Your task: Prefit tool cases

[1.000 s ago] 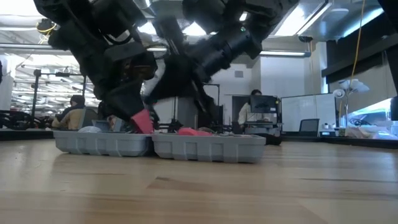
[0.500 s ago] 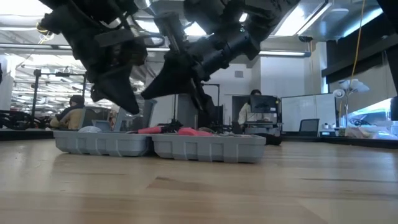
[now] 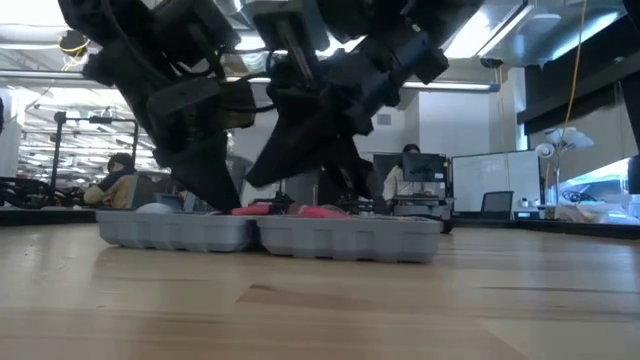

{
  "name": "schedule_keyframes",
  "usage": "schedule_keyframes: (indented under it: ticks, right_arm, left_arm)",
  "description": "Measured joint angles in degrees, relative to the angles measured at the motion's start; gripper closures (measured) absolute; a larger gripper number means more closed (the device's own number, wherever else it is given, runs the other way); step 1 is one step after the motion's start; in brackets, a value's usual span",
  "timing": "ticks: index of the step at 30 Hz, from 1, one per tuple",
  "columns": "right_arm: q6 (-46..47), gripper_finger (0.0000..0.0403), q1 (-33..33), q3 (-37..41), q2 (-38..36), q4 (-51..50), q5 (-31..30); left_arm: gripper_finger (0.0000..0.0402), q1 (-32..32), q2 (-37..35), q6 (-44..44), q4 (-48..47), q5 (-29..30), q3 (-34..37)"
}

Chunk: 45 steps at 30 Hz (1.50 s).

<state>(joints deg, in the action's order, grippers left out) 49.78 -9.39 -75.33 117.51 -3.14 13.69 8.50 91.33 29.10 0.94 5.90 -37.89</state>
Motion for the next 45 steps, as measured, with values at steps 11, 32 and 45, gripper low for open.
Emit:
schedule_keyframes:
  ticks: [11,32,45]
  right_arm:
    - [0.3,0.0403,-0.4,0.0,1.2,-1.5,-5.7]
    - [-17.3,0.0403,-2.6,-3.2,1.5,-10.4,-17.0]
    - [-26.3,0.0403,-1.4,-11.5,1.1,-17.7,-28.2]
  left_arm:
    - [0.0402,-0.3,1.9,-4.5,4.1,-2.3,0.0]
    - [0.0402,-0.7,8.8,-25.7,15.5,-7.0,-1.3]
    - [0.0401,-0.3,7.4,-21.4,14.4,-8.3,-1.3]
